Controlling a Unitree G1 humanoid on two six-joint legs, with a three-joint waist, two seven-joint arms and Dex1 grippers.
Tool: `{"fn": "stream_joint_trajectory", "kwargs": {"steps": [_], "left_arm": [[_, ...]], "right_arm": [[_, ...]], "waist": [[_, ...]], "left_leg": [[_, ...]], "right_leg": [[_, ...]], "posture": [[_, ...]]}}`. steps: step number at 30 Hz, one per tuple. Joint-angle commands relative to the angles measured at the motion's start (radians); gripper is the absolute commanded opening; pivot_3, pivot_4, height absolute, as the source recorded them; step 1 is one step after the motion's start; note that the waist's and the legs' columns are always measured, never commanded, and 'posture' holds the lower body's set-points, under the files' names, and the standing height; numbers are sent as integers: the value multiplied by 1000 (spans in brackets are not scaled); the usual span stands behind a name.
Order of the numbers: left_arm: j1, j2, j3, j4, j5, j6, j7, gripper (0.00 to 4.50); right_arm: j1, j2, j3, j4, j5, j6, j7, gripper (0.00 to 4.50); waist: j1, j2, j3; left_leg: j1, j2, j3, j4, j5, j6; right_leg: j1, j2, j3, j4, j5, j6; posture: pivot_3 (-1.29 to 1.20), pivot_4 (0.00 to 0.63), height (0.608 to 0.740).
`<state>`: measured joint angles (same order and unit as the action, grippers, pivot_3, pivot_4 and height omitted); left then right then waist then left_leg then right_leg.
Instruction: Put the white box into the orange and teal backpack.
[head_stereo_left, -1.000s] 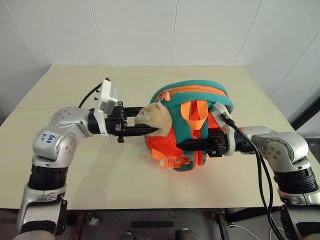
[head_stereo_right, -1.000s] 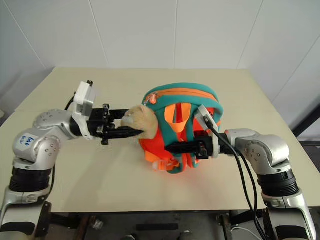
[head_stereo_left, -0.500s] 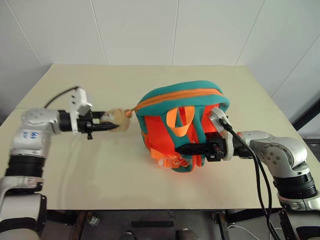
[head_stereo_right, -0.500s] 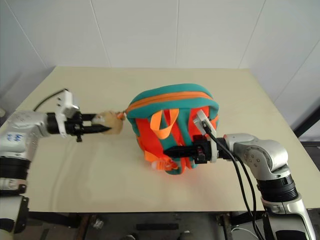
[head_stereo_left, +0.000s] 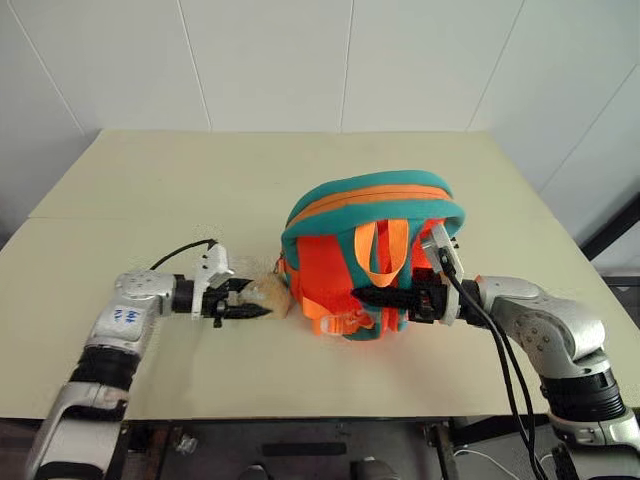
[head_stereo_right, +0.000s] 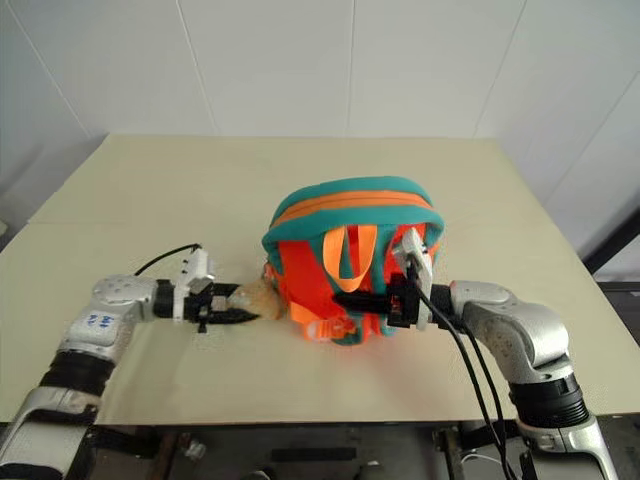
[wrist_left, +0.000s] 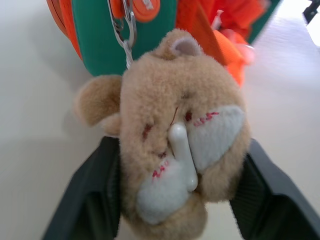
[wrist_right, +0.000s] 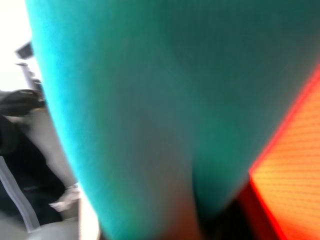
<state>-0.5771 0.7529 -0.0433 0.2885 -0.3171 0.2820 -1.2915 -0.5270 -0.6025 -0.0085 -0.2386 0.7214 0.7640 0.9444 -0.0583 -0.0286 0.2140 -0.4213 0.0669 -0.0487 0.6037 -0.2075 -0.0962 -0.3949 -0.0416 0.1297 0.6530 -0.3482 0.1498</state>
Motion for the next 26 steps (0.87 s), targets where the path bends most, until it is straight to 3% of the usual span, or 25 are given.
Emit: {"fn": "stream_joint_trajectory", "kwargs": {"steps": [1, 3, 7, 15, 26], "left_arm": [[66, 59, 67, -169, -58, 83, 8, 4035], [100, 83, 103, -241, -87, 128, 22, 4500], [196, 110, 194, -345, -153, 213, 67, 4500], [251, 109, 242, -462, -193, 265, 144, 4500], [264, 118, 281, -465, -173, 160, 204, 4500]], "right_arm": [[47, -60, -80, -95, -7, -51, 4, 2533], [73, -90, -110, -112, -11, -63, -4, 3214], [166, -169, -210, -124, -32, -99, 4, 4484], [237, -276, -320, 32, -125, -253, 69, 4484], [245, -307, -287, 170, -263, -551, 195, 4484]], "waist": [[3, 0, 0], [6, 0, 0], [12, 0, 0], [10, 0, 0], [2, 0, 1]], "left_leg": [[0, 0, 0, 0, 0, 0], [-1, 0, 0, -1, 0, 0], [0, 0, 0, 0, 0, 0], [0, 0, 0, 0, 0, 0], [0, 0, 1, 0, 0, 0]], "right_leg": [[0, 0, 0, 0, 0, 0], [0, 0, 0, -1, 0, 0], [1, 0, 0, -1, 0, 0], [1, 0, 0, -3, 1, -1], [1, 0, 1, -4, 1, 0]], "posture": [[0, 150, 740], [0, 150, 740], [0, 150, 740], [0, 150, 740], [0, 150, 740]]}}
